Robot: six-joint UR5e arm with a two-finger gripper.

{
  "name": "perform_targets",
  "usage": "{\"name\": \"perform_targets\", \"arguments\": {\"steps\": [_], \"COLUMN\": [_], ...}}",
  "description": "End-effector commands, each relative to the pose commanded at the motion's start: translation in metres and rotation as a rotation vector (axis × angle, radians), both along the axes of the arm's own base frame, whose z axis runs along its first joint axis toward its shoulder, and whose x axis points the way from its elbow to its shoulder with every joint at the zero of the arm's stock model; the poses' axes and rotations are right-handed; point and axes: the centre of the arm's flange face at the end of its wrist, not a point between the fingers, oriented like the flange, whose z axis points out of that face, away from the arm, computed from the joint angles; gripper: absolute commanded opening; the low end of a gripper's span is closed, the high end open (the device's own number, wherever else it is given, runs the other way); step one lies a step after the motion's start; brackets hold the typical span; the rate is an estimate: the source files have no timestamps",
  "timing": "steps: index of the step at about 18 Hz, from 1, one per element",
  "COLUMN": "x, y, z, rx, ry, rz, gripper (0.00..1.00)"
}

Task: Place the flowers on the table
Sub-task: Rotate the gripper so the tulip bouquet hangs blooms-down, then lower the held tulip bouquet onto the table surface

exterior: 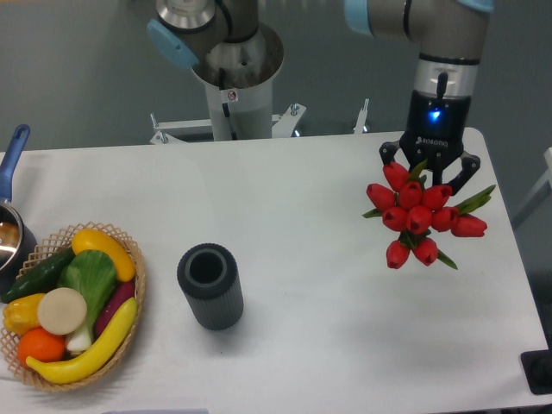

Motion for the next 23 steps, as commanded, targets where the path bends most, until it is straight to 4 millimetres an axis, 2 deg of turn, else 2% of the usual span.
{"name": "perform_targets", "arguments": {"steps": [3,6,8,10,16,18,21,22,23], "x": [0.003,0.01,0.007,0.012,0.015,0.016,0.018,0.018,0.019], "y": [0.016,0.056,0.084,0.103,0.142,0.145,0.148,0.148,0.149], "z": [-0.022,-0.057,-0.074,-0.095,-0.155,-0.163,-0.158,-0.156,-0.154], "rx": [-0.105,-0.251,-0.339,-0.418,-0.464,-0.464,-0.439,-0.432,-0.421], "ry": [0.002,0.013,0.032,0.036,-0.016,-0.028,-0.029,-0.03,-0.03], "rz": [-0.024,-0.072,-0.1,-0.125,-0.189,-0.191,-0.195,-0.194,-0.197], "gripper": [0.36,0.36,0.36,0.36,0.36,0.36,0.38,0.54,0.89]}}
